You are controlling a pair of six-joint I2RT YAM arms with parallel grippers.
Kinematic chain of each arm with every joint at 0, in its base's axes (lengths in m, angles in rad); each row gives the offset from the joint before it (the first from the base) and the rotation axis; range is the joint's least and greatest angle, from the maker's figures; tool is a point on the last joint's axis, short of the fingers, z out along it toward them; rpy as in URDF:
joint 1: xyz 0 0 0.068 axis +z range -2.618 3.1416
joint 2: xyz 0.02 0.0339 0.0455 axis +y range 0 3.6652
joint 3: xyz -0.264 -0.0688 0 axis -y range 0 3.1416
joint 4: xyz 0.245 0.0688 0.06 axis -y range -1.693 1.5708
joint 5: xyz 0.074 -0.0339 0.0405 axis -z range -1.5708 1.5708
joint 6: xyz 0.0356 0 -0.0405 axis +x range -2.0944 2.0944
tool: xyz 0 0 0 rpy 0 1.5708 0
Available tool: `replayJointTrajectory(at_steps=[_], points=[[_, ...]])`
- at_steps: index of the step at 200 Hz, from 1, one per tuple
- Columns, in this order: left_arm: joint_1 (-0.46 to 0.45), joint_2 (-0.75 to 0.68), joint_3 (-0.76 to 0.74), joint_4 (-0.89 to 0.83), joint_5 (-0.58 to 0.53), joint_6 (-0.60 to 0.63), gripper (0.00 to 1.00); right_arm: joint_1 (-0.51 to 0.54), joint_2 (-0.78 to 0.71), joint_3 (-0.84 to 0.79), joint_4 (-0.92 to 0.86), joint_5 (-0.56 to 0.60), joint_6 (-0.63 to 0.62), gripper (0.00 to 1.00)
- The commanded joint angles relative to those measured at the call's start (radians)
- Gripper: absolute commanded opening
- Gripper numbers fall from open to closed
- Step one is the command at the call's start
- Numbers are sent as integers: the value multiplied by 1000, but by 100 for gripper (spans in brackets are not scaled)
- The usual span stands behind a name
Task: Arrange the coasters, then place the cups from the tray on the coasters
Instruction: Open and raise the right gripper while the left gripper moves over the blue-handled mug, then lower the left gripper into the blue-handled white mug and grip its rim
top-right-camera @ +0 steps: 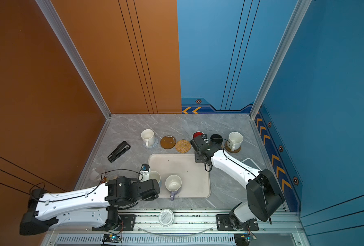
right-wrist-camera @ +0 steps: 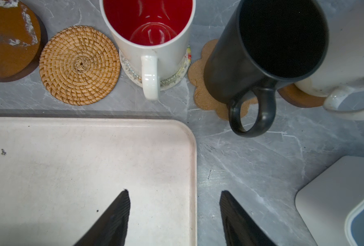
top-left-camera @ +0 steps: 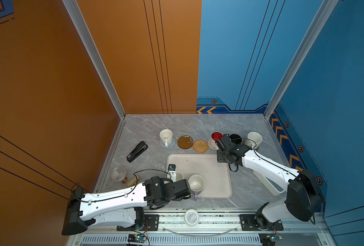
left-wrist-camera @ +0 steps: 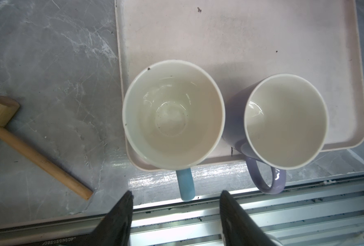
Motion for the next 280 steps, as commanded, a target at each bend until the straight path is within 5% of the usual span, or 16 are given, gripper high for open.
replayJointTrajectory(at_steps=[1, 176, 280], points=[[-13, 10, -20, -31, -27, -77, 62, 8, -34, -25, 21, -12, 29, 66], [37, 84, -32, 32, 9, -60, 58, 11, -35, -72, 46, -18, 56, 66], [100, 157, -44, 93, 66, -16, 40, 11, -7, -69, 53, -30, 57, 66]])
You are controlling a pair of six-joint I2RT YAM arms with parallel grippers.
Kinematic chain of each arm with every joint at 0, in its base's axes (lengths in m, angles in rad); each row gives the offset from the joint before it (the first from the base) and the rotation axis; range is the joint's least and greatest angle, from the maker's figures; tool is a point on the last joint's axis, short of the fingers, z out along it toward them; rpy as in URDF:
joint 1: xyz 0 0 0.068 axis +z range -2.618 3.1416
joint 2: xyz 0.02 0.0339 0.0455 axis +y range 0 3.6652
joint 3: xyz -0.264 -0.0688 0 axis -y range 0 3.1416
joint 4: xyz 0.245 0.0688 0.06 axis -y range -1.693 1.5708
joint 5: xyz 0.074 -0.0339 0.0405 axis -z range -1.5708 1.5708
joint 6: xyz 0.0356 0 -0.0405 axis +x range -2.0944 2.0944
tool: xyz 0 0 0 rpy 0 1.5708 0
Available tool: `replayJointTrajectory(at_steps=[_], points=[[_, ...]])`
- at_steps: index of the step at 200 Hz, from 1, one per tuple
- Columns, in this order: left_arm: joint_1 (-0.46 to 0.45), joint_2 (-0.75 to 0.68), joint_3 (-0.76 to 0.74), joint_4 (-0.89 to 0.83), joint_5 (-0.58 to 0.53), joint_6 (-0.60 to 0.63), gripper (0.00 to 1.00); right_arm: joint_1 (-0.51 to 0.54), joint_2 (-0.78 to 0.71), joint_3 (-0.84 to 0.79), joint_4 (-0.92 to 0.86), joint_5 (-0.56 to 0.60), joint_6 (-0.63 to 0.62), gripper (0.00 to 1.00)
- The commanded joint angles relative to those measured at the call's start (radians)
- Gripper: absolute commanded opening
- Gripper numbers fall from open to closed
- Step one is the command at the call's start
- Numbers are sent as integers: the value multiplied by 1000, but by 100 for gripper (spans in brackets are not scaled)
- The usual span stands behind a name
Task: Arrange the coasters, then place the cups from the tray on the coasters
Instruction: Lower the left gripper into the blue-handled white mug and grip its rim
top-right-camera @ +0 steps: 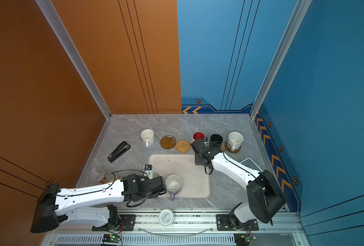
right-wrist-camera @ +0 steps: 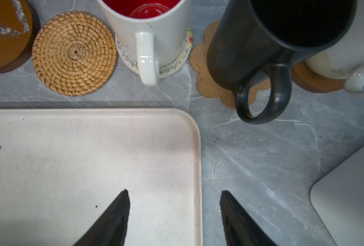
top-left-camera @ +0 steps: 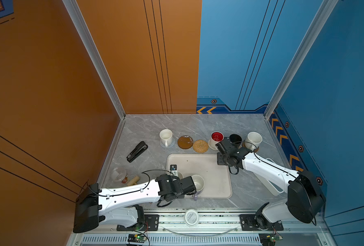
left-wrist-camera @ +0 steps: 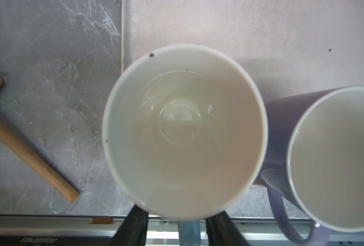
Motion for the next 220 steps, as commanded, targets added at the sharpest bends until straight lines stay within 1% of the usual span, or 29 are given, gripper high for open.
replayJointTrajectory(at_steps=[1, 16, 39, 108, 144, 164, 172, 185, 220], points=[[14, 14, -14, 4, 18, 21, 40, 4, 10, -7, 17, -8, 17, 66], [18, 20, -15, 7, 22, 21, 35, 6, 14, -7, 20, -11, 17, 66], [23, 27, -17, 8, 26, 21, 30, 5, 19, -8, 22, -12, 19, 66], [34, 27, -38, 23, 41, 19, 28, 6, 30, -8, 28, -16, 20, 66], [42, 26, -38, 26, 40, 26, 22, 6, 31, -6, 28, -14, 20, 66], [46, 26, -35, 26, 40, 32, 16, 6, 34, -7, 27, -14, 22, 66], [49, 26, -35, 26, 41, 35, 11, 6, 36, -6, 28, -16, 22, 66], [52, 26, -34, 26, 41, 40, 0, 6, 37, -6, 28, -16, 22, 66], [65, 31, -9, 26, 31, 76, 0, 5, 48, -6, 28, -17, 24, 66]])
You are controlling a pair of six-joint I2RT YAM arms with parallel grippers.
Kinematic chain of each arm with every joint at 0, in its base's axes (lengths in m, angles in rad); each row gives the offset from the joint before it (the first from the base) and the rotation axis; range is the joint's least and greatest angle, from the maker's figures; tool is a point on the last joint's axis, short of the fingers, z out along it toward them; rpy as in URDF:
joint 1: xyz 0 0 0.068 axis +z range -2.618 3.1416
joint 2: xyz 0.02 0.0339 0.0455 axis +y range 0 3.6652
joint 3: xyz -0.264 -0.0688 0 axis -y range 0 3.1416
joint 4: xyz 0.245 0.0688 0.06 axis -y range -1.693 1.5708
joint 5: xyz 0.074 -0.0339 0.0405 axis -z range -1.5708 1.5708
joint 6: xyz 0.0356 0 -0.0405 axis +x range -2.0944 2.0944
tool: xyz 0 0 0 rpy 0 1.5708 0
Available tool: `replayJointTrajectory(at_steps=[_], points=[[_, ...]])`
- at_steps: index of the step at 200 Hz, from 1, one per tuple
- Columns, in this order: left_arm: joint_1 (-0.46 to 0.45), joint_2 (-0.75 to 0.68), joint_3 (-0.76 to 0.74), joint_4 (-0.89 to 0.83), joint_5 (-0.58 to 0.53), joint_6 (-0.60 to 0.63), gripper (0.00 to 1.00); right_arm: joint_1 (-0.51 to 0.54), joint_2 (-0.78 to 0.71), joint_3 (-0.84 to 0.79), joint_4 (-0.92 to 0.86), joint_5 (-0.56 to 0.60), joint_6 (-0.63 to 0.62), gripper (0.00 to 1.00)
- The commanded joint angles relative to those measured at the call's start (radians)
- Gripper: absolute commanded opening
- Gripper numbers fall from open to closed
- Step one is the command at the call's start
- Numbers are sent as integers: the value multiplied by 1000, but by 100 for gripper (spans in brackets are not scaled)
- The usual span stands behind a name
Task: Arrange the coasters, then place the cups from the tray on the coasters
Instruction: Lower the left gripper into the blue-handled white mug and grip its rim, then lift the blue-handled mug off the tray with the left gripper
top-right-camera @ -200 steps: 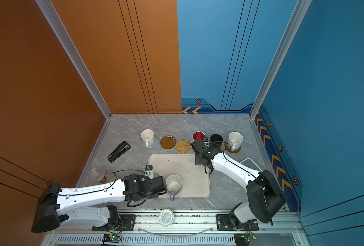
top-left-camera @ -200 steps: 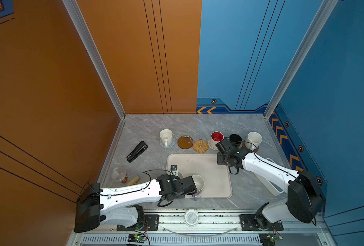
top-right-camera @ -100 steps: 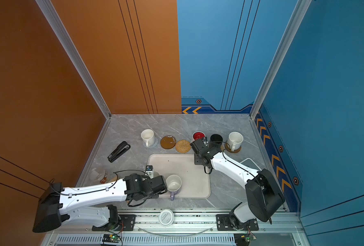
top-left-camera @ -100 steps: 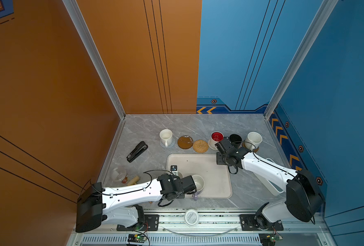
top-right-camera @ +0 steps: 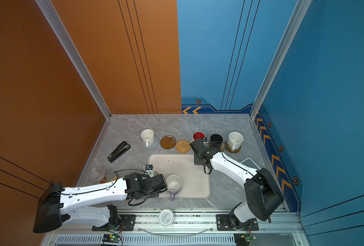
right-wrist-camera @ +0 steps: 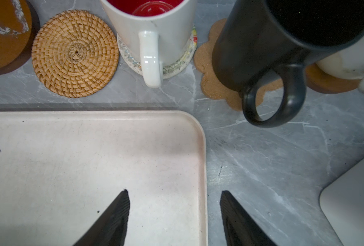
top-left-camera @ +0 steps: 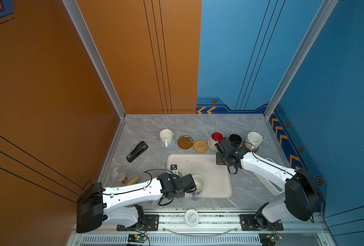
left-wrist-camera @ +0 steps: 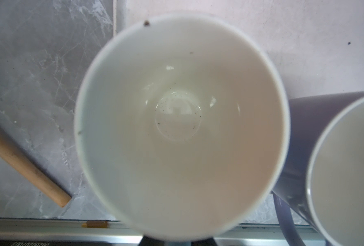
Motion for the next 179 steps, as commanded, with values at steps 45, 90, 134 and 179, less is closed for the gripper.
replayJointTrajectory(at_steps=[45, 90, 134, 179], points=[[37, 23, 86, -18, -45, 115, 0, 6, 6, 1, 1, -13, 18, 66], [73, -2, 127, -17, -95, 158, 0, 6, -17, 1, -2, -11, 17, 66], [169, -8, 154, 3, -124, 254, 0, 6, -47, 0, -6, -41, 20, 66], [268, -7, 146, 125, -97, 351, 0, 9, -99, -17, 3, -58, 30, 67]])
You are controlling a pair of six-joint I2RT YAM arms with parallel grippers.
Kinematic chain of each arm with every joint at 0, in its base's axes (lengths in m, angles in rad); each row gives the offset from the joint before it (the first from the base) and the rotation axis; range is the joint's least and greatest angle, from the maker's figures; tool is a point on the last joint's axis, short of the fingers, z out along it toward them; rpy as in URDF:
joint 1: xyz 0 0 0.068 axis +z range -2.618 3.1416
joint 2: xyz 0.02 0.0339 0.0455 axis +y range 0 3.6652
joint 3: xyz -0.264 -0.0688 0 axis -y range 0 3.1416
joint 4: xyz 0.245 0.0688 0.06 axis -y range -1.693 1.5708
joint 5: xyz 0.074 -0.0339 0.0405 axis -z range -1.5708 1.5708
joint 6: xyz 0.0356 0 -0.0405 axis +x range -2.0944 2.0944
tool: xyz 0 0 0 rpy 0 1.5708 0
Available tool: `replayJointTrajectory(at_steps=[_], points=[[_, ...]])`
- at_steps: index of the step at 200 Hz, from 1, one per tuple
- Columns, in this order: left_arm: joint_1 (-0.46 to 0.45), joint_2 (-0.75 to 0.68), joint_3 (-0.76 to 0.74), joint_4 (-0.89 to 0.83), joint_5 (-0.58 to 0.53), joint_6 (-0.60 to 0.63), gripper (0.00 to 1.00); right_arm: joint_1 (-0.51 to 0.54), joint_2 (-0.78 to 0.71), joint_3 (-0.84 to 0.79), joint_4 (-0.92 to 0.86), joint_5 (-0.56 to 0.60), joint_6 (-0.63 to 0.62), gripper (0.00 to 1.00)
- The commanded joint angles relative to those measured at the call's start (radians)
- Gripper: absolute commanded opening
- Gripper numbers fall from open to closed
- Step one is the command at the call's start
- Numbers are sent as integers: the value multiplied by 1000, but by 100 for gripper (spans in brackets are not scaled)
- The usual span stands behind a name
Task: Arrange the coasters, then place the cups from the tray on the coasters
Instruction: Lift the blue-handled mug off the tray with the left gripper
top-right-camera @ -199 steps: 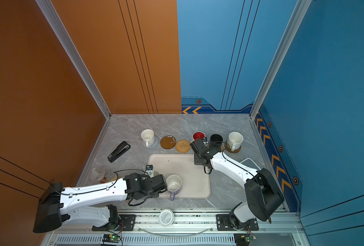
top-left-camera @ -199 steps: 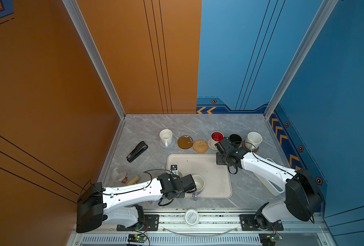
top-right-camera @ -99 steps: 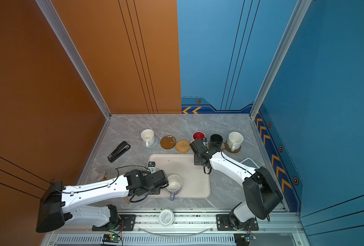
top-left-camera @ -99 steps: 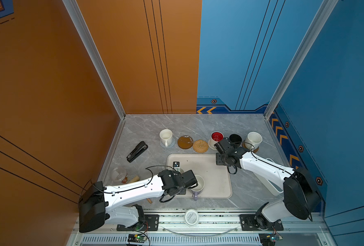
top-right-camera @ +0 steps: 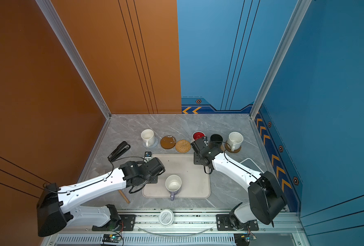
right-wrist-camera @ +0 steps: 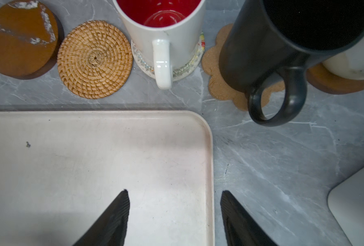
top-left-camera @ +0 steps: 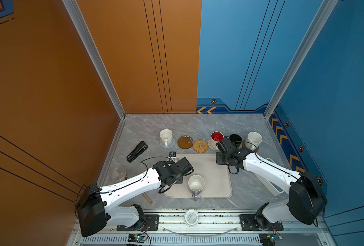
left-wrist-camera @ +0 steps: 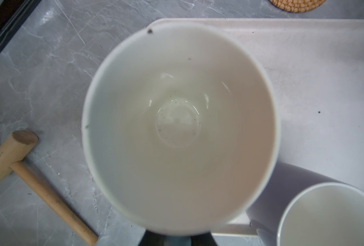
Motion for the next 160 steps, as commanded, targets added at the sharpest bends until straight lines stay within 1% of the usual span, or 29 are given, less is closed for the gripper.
replayJointTrajectory(at_steps=[1, 45, 49, 60, 87, 100, 113, 126, 160], points=[[45, -24, 27, 101, -31, 86, 0, 6, -39, -17, 3, -15, 22, 67], [132, 57, 75, 217, 13, 216, 0, 7, -43, -14, 3, -22, 34, 67], [142, 67, 107, 228, 15, 228, 0, 8, -42, -14, 4, -24, 35, 67], [161, 88, 117, 265, 19, 256, 0, 8, -38, -11, 2, -26, 39, 67], [227, 141, 129, 365, 69, 290, 0, 8, -36, -5, 0, -30, 45, 67], [252, 171, 148, 385, 67, 308, 0, 8, -35, 0, -5, -30, 53, 67], [269, 204, 176, 395, 65, 326, 0, 7, -38, 0, -5, -32, 58, 67], [283, 238, 202, 426, 86, 347, 0, 8, -35, 1, -5, -32, 59, 67], [296, 340, 301, 444, 106, 390, 0, 3, -26, 9, -5, -39, 58, 67]])
